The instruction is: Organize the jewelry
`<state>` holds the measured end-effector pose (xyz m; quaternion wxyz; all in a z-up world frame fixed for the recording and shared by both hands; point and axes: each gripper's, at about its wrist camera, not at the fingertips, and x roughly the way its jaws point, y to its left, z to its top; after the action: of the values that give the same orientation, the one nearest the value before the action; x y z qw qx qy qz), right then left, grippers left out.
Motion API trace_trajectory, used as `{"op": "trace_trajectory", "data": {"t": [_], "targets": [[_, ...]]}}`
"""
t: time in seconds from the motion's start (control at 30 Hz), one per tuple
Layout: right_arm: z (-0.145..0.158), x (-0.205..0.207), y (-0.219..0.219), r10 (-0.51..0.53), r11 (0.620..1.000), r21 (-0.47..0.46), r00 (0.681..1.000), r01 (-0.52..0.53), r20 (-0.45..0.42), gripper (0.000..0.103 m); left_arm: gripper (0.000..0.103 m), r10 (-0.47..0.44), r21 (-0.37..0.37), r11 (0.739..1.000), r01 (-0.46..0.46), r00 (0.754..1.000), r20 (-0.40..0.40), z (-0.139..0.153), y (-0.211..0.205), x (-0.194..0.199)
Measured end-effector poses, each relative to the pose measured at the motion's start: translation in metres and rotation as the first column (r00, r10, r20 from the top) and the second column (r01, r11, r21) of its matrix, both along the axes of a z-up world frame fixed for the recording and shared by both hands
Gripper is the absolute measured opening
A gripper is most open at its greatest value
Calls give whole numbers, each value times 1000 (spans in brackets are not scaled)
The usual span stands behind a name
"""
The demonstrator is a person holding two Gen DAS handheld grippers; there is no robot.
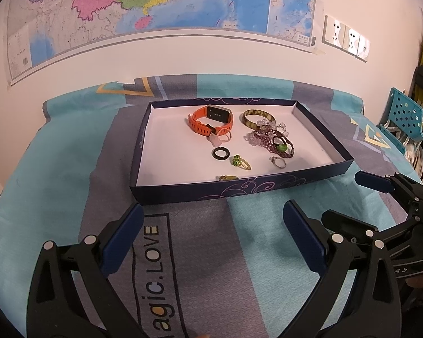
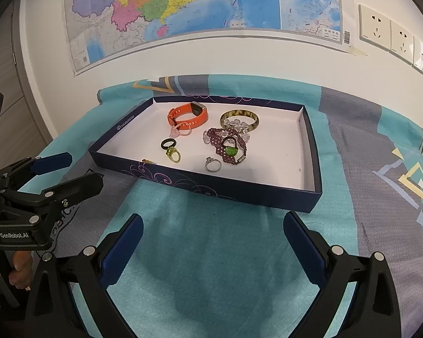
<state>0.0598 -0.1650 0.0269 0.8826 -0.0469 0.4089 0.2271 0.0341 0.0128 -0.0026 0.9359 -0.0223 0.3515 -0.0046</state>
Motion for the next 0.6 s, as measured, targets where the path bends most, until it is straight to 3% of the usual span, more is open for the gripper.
{"op": "trace_trajectory", "data": {"t": [0.6], "targets": [[-1, 0, -2, -6, 1000, 5, 1000, 6, -4, 96, 97, 0, 2, 1000, 0, 1000, -10, -3, -2, 1]]}}
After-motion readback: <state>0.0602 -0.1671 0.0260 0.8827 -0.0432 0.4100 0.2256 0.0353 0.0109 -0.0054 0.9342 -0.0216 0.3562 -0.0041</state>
